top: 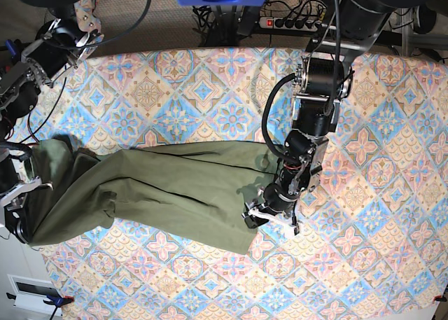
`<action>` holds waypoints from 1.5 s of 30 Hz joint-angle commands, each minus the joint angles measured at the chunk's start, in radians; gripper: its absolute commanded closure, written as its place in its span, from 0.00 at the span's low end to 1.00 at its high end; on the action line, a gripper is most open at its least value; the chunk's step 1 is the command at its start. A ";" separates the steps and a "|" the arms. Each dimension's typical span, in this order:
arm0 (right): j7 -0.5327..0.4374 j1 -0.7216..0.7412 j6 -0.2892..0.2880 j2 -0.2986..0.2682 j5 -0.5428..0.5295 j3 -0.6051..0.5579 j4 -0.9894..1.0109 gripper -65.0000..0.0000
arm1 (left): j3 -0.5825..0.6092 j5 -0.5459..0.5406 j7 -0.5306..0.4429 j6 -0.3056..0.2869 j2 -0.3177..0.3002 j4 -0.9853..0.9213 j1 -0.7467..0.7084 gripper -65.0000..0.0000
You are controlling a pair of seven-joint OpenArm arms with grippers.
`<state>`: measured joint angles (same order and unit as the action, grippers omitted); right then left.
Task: Layout the t-shirt on the table in an organized manner, then fold the t-shirt properly
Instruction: 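Reach the left gripper to the folded shirt's end and grasp it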
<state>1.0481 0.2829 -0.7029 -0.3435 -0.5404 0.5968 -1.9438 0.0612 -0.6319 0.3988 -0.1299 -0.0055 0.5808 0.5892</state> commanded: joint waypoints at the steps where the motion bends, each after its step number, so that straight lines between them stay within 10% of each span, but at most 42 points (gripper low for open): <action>1: -0.033 0.023 0.005 -0.019 -0.020 0.002 -0.013 0.99 | -0.002 -0.012 -0.018 -0.015 0.011 0.015 0.038 0.50; 7: -0.033 0.023 0.005 -0.019 -0.020 0.002 -0.013 0.99 | 0.009 -0.013 -0.042 -0.014 0.014 0.008 0.030 0.53; 13: -0.033 0.023 0.005 -0.019 -0.017 0.002 -0.013 0.99 | 0.002 -0.013 0.013 -0.014 0.028 0.011 0.015 1.00; 28: -0.033 0.023 0.005 -0.018 -0.019 0.004 -0.013 0.99 | -0.001 -0.015 0.377 -0.014 -0.069 0.357 -0.180 1.00; 45: -0.033 0.023 0.005 -0.018 -0.020 0.004 -0.013 0.99 | 0.001 -0.009 0.544 0.028 -0.173 0.581 -0.561 1.00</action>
<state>1.0477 0.2840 -0.7025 -0.3412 -0.5400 0.5968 -1.9438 0.0555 -0.7582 0.8036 -0.1806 -0.1707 1.1862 0.0563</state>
